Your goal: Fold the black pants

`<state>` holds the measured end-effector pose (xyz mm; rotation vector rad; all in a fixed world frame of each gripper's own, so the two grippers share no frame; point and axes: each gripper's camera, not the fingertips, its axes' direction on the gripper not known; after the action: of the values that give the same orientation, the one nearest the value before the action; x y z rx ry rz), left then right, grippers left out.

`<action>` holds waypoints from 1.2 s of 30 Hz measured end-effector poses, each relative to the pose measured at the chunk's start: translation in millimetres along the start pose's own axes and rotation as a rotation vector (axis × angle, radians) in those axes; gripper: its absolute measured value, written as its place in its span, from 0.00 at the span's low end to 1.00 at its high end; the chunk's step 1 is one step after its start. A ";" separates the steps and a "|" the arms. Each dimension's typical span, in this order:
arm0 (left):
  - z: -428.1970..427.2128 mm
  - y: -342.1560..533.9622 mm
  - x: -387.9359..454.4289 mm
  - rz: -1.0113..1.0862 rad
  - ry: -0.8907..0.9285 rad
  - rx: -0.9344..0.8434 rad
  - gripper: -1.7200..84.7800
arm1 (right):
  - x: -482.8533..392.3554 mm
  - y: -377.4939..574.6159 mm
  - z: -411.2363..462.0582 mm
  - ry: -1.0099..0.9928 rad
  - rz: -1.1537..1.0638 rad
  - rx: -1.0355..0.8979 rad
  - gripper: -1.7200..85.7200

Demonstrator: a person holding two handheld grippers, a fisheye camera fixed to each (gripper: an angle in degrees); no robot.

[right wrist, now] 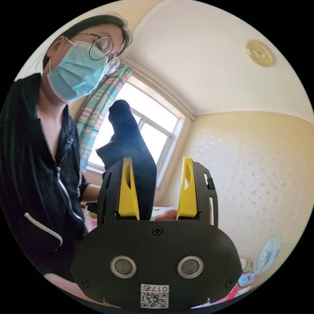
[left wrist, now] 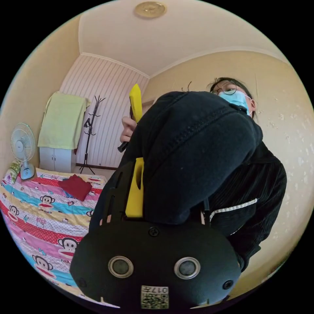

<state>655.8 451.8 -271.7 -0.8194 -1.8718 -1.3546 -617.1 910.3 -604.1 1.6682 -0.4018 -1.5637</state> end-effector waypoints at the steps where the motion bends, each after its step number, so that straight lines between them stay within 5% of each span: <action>1: -3.0 3.0 -3.5 -0.003 0.030 0.032 0.13 | 3.9 -2.6 4.0 -0.062 -0.011 -0.001 0.16; 12: -80.2 75.7 40.6 0.061 -0.304 0.334 0.18 | 84.4 -11.9 82.1 0.017 0.342 0.003 0.06; 20: -176.1 204.2 117.0 0.014 -0.469 0.865 0.17 | 130.1 -55.6 87.2 0.385 0.352 0.086 0.06; 28: -122.4 155.2 227.3 0.430 -0.891 0.585 0.28 | 158.7 -113.9 121.6 0.622 0.339 0.119 0.06; 36: -100.8 121.2 278.2 0.502 -1.252 0.540 0.31 | 174.8 -157.5 163.8 0.628 0.296 0.072 0.07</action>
<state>609.8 414.6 42.5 -1.8835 -2.4133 0.1429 -783.3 833.2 -824.8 1.9445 -0.3490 -0.7639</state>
